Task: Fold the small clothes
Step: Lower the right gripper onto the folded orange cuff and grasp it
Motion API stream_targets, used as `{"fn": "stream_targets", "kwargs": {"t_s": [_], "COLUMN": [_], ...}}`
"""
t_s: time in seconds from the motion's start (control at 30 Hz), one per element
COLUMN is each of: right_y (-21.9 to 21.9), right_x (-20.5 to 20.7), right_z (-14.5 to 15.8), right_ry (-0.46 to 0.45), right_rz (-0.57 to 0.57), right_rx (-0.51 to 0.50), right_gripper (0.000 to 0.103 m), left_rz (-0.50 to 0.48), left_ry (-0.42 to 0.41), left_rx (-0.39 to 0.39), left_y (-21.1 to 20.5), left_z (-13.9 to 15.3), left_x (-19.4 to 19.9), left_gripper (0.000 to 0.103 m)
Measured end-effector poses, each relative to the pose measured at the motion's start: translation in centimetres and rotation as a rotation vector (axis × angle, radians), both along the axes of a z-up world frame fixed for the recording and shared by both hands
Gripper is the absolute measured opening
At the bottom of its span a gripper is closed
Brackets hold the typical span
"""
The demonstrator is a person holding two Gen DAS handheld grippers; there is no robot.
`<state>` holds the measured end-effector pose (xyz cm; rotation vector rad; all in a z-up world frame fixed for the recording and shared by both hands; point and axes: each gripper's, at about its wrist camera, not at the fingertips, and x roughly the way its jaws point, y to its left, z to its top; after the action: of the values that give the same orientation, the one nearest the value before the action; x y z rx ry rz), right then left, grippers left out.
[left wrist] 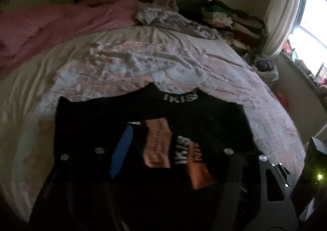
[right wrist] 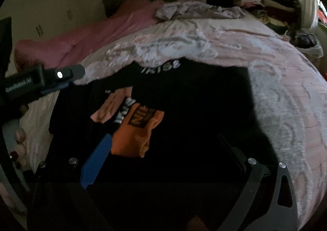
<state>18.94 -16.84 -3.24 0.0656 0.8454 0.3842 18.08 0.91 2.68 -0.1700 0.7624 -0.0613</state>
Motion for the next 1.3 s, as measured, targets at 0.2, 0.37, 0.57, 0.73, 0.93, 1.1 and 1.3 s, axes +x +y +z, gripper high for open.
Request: {"fn": "stream_targets", "kwargs": {"t_s": [0.2, 0.37, 0.57, 0.73, 0.93, 1.1, 1.3], "right_y": [1.4, 2.1, 2.5, 3.3, 3.8, 3.9, 1.9], "right_x": [0.5, 1.8, 3.2, 3.5, 3.2, 2.4, 2.3], "right_z": [-0.8, -1.2, -2.9, -3.1, -2.7, 0.3, 5.2], "right_ry": [-0.002, 0.020, 0.072, 0.061, 0.026, -0.073, -0.213], "right_rz": [0.027, 0.031, 0.032, 0.055, 0.092, 0.120, 0.082], "right_rx": [0.005, 0.009, 0.058, 0.065, 0.069, 0.055, 0.015], "right_gripper": [0.097, 0.085, 0.086, 0.060, 0.009, 0.008, 0.008], "left_rz": [0.055, 0.083, 0.130, 0.170, 0.196, 0.209, 0.231], "left_ry": [-0.026, -0.028, -0.030, -0.024, -0.025, -0.025, -0.032], "left_rx": [0.088, 0.112, 0.118, 0.108, 0.097, 0.091, 0.071], "left_y": [1.4, 2.4, 4.5, 6.4, 7.5, 8.6, 9.9], "left_z": [0.0, -0.1, -0.4, -0.7, -1.0, -1.3, -1.4], "left_x": [-0.7, -1.0, -1.9, -2.5, -2.7, -2.7, -2.9], "left_gripper": [0.061, 0.069, 0.074, 0.074, 0.074, 0.074, 0.074]}}
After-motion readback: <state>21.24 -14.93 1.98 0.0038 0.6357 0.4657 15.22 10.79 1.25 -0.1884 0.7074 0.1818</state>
